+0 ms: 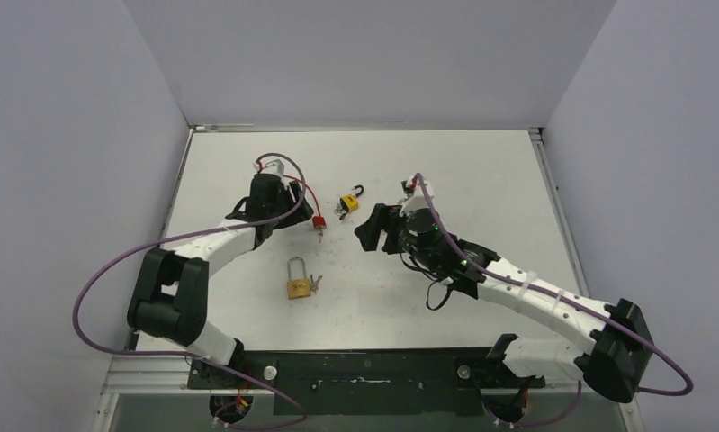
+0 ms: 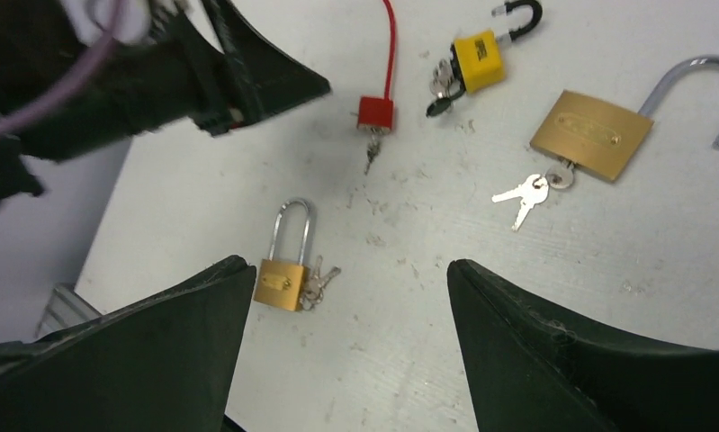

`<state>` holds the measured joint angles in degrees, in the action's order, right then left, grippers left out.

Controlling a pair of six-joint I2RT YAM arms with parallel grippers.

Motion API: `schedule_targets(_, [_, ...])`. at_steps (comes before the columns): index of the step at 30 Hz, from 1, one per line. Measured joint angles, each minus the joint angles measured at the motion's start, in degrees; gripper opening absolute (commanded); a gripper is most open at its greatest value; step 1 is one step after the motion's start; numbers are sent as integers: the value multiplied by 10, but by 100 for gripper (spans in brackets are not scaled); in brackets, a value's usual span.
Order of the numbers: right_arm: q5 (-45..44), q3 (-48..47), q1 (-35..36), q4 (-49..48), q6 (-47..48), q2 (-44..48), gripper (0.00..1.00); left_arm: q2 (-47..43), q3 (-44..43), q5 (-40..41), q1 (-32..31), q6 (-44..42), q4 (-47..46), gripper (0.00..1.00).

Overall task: Unlock with the key
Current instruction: Place the lock at the center of the board, then pick up the key from the center of the board.

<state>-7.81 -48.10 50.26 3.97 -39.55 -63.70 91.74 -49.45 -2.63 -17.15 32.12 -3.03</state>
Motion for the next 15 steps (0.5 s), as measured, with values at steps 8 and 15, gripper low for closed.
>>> schedule_targets(8, [36,-56,49,66,-17,-210,60,-218,20,43,14,-3,107,62])
schedule_targets(15, [57,-163,108,101,-62,-376,45,-406,72,83,19,-10,175,63])
